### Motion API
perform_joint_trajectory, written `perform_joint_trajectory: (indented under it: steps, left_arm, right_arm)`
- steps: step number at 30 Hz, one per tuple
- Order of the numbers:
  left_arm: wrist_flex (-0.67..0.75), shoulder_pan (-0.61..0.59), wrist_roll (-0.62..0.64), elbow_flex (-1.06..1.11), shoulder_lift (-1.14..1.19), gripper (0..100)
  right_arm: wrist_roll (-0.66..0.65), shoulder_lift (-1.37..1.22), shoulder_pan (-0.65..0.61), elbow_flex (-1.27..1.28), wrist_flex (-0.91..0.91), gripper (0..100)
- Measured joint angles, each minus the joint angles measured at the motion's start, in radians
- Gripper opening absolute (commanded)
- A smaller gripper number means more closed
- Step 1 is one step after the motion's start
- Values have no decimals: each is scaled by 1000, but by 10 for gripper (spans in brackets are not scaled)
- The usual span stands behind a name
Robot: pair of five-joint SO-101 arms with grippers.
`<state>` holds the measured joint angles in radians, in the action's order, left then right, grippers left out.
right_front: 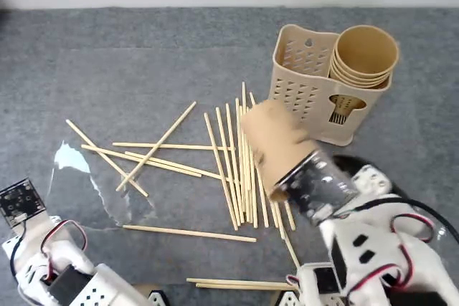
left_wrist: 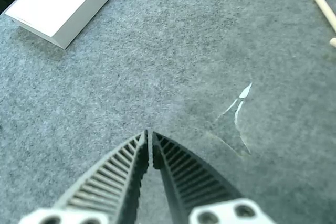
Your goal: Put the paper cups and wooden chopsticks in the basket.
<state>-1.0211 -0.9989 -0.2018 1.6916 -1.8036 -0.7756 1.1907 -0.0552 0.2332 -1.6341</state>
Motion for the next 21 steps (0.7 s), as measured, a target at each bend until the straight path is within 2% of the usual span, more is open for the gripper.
perform_joint_trajectory:
  steps: [5, 10, 16, 21]
  left_arm:
    - [0, 0, 0, 0, 0, 13]
    - [0, 0, 0, 0, 0, 13]
    - [-11, 0, 0, 0, 0, 13]
    - [-52, 0, 0, 0, 0, 13]
  right_arm:
    - [2, -9, 176, 0, 103, 9]
    - [32, -130, 310, -8, 222, 9]
    - [44, -287, 356, -23, 298, 9]
    - [140, -422, 353, -167, 276, 9]
